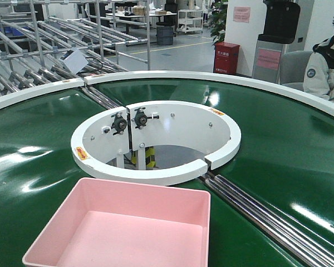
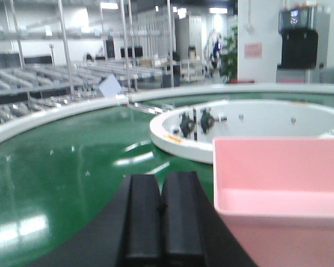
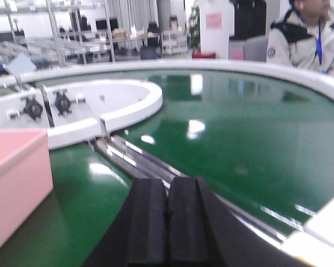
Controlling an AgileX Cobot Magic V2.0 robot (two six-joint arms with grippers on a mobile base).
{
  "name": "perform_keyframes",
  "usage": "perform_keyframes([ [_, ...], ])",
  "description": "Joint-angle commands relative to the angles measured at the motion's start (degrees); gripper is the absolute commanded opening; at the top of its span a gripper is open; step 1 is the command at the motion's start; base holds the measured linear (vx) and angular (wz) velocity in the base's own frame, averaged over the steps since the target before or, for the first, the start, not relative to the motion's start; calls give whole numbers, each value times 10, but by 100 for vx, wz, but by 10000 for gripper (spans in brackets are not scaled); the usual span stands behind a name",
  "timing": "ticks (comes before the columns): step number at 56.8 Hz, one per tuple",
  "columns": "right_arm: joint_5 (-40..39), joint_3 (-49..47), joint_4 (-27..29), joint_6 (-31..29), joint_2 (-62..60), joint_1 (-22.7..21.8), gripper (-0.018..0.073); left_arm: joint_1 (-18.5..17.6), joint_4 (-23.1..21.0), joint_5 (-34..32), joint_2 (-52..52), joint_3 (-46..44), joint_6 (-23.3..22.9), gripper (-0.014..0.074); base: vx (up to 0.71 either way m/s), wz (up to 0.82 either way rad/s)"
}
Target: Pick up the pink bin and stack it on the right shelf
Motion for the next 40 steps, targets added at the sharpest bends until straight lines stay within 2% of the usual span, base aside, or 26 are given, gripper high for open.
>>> perform_keyframes([
  [1,-110,0,1,0,-6,-1,-8,0,-5,-82,-4,7,-5,-8,0,0],
  [6,-157,-12,1,0,-6,-1,-8,0,-5,-126,-4,-1,-12,-8,0,0],
  [11,-141,-68,-1,0,-5,-1,-8,0,-5,-153,-4,-36,-29,-8,0,0],
  [15,-104,-133,-12,-3,13,-1,-8,0,-5,-134,0,-93,-29,-8,0,0],
  [22,-11,-269,-53,-6,85,-1,-8,0,-5,-51,49,-227,-27,-8,0,0],
  [28,10,-334,-65,-6,162,-1,-8,0,-4,-26,126,-320,2,-8,0,0],
  [34,5,-358,-69,-6,235,-1,-8,0,-3,-24,203,-355,51,-8,0,0],
  [40,5,-359,-68,-6,289,-1,-6,0,-4,-20,267,-354,54,-8,0,0],
])
